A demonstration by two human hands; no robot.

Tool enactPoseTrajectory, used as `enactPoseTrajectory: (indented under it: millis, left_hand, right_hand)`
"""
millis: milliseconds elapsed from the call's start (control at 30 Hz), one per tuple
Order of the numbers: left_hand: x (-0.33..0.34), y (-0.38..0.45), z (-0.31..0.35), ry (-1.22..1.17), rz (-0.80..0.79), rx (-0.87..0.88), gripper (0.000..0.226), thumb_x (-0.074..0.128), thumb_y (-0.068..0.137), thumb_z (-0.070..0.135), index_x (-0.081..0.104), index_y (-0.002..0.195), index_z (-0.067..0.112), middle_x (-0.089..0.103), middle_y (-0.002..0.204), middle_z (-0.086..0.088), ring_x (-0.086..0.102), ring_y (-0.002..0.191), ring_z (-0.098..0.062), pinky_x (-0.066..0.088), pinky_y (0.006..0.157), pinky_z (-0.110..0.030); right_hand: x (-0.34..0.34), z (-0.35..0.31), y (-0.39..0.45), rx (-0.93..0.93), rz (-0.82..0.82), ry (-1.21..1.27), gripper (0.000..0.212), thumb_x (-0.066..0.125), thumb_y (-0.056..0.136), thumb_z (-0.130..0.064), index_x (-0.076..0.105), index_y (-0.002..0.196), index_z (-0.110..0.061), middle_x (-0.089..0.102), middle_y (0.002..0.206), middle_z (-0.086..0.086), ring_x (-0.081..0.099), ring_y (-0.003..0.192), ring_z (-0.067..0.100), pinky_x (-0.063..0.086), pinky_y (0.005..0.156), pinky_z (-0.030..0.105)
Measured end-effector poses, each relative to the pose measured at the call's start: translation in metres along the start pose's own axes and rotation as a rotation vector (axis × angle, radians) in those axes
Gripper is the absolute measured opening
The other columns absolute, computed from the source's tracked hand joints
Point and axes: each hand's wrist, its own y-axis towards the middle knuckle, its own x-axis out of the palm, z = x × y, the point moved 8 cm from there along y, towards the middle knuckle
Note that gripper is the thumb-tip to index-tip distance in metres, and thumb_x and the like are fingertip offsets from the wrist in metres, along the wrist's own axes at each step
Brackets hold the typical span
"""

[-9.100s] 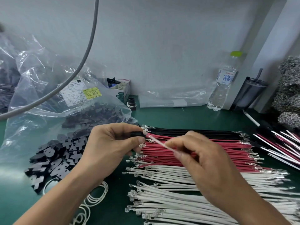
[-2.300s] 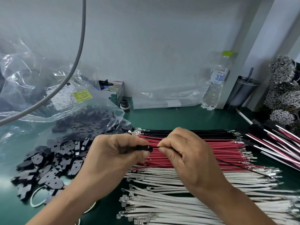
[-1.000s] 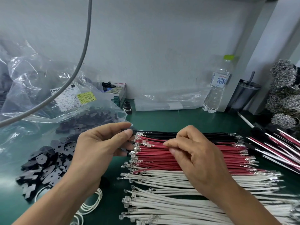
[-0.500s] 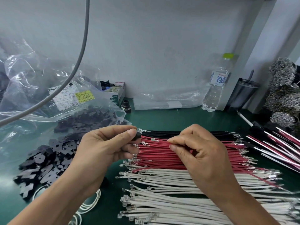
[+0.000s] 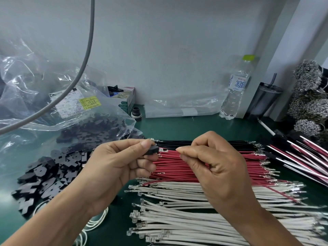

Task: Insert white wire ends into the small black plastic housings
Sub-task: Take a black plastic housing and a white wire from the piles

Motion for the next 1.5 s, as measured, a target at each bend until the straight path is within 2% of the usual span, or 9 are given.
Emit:
enactPoseTrajectory:
  millis: [233,467,600,700,800,1000,1100,1333,1500]
  left_hand:
    - [0.002,-0.001,0.000,0.046,-0.018,-0.013,0.037,0.086,0.074,0.027,0.079,0.098,-0.001,0.075,0.088,-0.024,0.071,0.064,-0.022,0.060,0.059,-0.026]
    - [0.008,-0.004,-0.003,0.063,0.019,-0.006,0.035,0.080,0.069,0.026,0.081,0.095,0.003,0.076,0.087,-0.024,0.072,0.064,-0.023,0.061,0.058,-0.026]
    - [0.009,-0.012,0.020,0.466,0.075,0.253,0.034,0.085,0.065,0.031,0.082,0.100,0.029,0.080,0.092,-0.006,0.077,0.077,-0.022,0.063,0.069,-0.026]
    - [0.011,-0.014,0.025,0.655,0.077,0.313,0.028,0.086,0.065,0.028,0.083,0.093,0.030,0.079,0.080,-0.003,0.076,0.070,-0.019,0.063,0.066,-0.028]
    - [0.008,-0.011,0.021,0.630,0.053,0.236,0.027,0.087,0.066,0.025,0.083,0.093,0.028,0.079,0.076,-0.004,0.075,0.065,-0.016,0.061,0.062,-0.022]
    - [0.008,-0.011,0.018,0.522,0.008,0.197,0.025,0.086,0.064,0.020,0.084,0.089,0.024,0.079,0.076,-0.011,0.078,0.068,-0.028,0.064,0.065,-0.030]
    - [0.012,-0.012,0.017,0.520,-0.017,0.223,0.023,0.086,0.067,0.013,0.084,0.088,0.022,0.079,0.075,-0.009,0.078,0.066,-0.025,0.059,0.060,-0.020]
    - [0.011,-0.009,0.021,0.576,0.034,0.315,0.021,0.085,0.068,0.017,0.084,0.087,0.026,0.077,0.068,-0.006,0.070,0.052,-0.018,0.054,0.054,-0.016]
    - [0.000,-0.008,0.023,0.574,0.104,0.322,0.029,0.081,0.070,0.026,0.081,0.097,0.035,0.077,0.071,-0.007,0.072,0.062,-0.023,0.056,0.057,-0.021]
  right_hand:
    - [-0.003,-0.016,0.002,-0.217,-0.026,-0.290,0.013,0.074,0.089,-0.008,0.081,0.100,-0.013,0.059,0.081,-0.001,0.054,0.068,0.018,0.048,0.051,0.035]
    - [0.013,-0.020,-0.002,-0.161,-0.056,-0.237,0.011,0.067,0.095,-0.019,0.077,0.096,-0.014,0.058,0.084,-0.004,0.055,0.071,0.015,0.049,0.053,0.035]
    - [0.013,-0.005,0.000,-0.019,-0.095,-0.158,0.013,0.066,0.093,-0.028,0.077,0.096,-0.022,0.061,0.088,-0.011,0.061,0.079,0.009,0.052,0.062,0.034]
    - [0.014,-0.004,-0.002,-0.007,-0.118,-0.133,0.011,0.067,0.091,-0.031,0.075,0.091,-0.024,0.061,0.086,-0.014,0.061,0.079,0.007,0.052,0.064,0.033]
    - [0.014,-0.006,-0.001,-0.010,-0.135,-0.174,0.011,0.067,0.091,-0.035,0.074,0.087,-0.026,0.061,0.084,-0.015,0.060,0.078,0.006,0.051,0.062,0.032]
    - [0.020,-0.009,-0.002,-0.052,-0.137,-0.157,0.010,0.067,0.092,-0.026,0.073,0.086,-0.020,0.058,0.083,-0.012,0.057,0.076,0.008,0.049,0.065,0.030]
    - [0.021,-0.010,-0.002,-0.080,-0.139,-0.150,0.010,0.067,0.092,-0.025,0.073,0.087,-0.018,0.056,0.083,-0.011,0.055,0.076,0.008,0.048,0.064,0.029]
    - [0.005,-0.014,0.004,-0.146,-0.110,-0.342,0.007,0.069,0.092,-0.031,0.072,0.090,-0.024,0.057,0.086,-0.014,0.052,0.079,0.009,0.043,0.062,0.024]
    - [0.031,-0.014,-0.009,-0.099,-0.425,-0.377,0.007,0.068,0.087,-0.038,0.067,0.083,-0.032,0.057,0.082,-0.017,0.048,0.077,0.006,0.044,0.061,0.028]
